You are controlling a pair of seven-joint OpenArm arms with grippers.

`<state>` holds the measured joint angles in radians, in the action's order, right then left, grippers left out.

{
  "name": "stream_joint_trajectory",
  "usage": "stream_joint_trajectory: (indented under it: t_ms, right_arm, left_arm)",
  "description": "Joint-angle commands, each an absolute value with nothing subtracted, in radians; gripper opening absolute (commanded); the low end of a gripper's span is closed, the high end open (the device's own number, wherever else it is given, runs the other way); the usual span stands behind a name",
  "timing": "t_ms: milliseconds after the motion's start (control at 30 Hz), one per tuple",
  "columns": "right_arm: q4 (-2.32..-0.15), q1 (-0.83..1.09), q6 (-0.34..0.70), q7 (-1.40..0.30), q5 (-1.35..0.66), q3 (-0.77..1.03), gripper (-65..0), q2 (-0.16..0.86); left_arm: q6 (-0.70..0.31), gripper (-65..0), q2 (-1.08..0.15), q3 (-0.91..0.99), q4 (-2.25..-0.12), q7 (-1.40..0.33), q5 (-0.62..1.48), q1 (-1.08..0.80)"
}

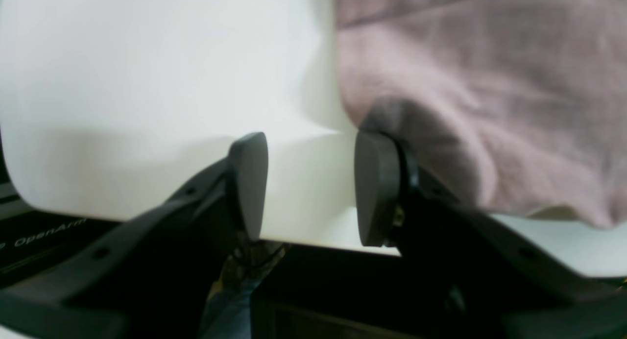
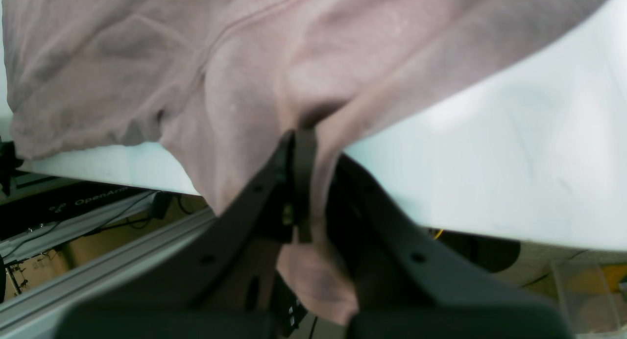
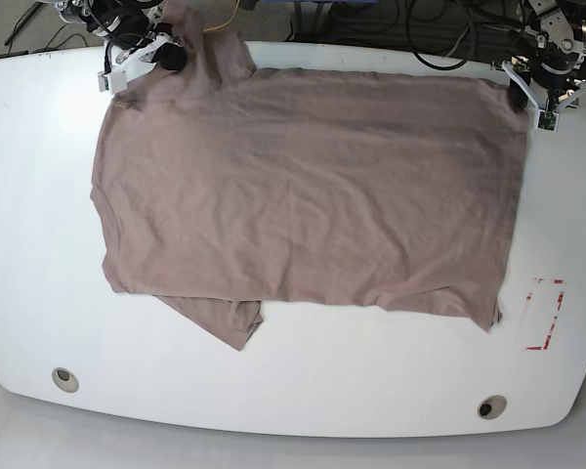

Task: Layout the t-shirt on the table in an organized manner, then fold the t-shirt properly
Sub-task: 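Pinch the shirt corner with the left gripper and pull it outward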

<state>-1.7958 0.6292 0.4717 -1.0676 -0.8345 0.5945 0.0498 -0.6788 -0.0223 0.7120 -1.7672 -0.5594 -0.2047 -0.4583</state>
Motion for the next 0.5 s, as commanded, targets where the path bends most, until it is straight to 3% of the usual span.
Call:
stream_joint_trajectory:
  t_ms: [0,233,467]
  right_arm:
    - [-1.804,0.634,0.467,-1.069,-0.826,0.599,-65.0,0.058]
    - [-1.801,0.634,0.467,-1.069,-0.826,0.599,-65.0,0.058]
    - [-1.801,0.634,0.467,-1.069,-0.826,0.599,-65.0,0.056]
  left_arm:
    - [-0.698,-39.7,-0.021,0.708,-1.771,-0.579,-0.202,-0.472]
    - [-0.698,-61.1,-0.021,0.702,-1.767,-0.579,-0.203,-0.472]
    - [-0.698,-65.0,-0.021,0.7,-1.767,-0.579,-0.203,-0.467]
